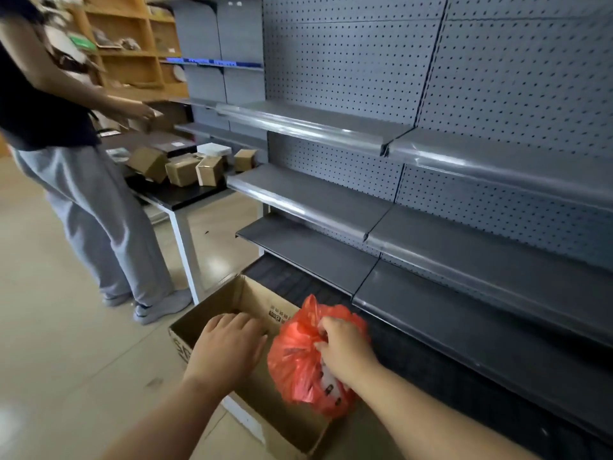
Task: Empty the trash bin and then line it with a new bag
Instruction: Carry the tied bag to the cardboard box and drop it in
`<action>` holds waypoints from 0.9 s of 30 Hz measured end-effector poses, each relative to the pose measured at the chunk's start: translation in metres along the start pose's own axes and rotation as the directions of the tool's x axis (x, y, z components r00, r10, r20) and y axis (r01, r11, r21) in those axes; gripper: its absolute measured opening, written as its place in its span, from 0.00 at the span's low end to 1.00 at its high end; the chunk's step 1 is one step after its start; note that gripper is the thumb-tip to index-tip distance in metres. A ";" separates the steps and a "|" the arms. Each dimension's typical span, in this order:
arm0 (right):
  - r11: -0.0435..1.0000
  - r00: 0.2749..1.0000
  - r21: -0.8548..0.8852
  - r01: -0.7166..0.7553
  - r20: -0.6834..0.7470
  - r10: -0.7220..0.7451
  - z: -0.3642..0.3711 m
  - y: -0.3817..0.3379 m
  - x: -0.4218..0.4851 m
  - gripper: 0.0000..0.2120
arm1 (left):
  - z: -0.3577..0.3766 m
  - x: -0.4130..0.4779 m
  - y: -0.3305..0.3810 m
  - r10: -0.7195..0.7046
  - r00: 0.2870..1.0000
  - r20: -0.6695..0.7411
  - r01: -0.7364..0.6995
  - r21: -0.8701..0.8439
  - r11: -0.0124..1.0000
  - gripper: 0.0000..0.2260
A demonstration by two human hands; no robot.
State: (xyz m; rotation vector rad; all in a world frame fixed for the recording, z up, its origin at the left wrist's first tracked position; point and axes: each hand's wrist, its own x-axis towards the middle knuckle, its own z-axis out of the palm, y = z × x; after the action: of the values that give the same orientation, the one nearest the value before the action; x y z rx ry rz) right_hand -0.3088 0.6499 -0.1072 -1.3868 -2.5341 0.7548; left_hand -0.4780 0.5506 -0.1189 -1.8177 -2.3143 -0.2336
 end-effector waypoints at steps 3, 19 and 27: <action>1.000 0.999 0.025 0.013 0.044 -0.014 0.009 0.013 0.043 0.10 | 0.021 0.024 -0.002 -0.039 0.999 0.015 0.039 0.024 0.999 0.06; 0.993 0.974 0.039 -0.111 0.203 0.101 0.155 0.075 0.191 0.12 | 0.163 0.097 -0.058 -0.179 0.980 0.083 0.179 0.014 0.984 0.10; 0.992 0.972 0.019 -0.125 0.205 0.119 0.199 0.096 0.239 0.16 | 0.208 0.114 -0.082 -0.182 0.982 0.056 0.180 0.027 0.983 0.11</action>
State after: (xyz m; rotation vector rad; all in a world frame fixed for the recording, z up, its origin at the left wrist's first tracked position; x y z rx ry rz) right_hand -0.4438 0.8191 -0.3508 -1.5395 -2.5913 1.0030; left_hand -0.5946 0.6883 -0.2937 -1.6248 -2.5143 -0.1822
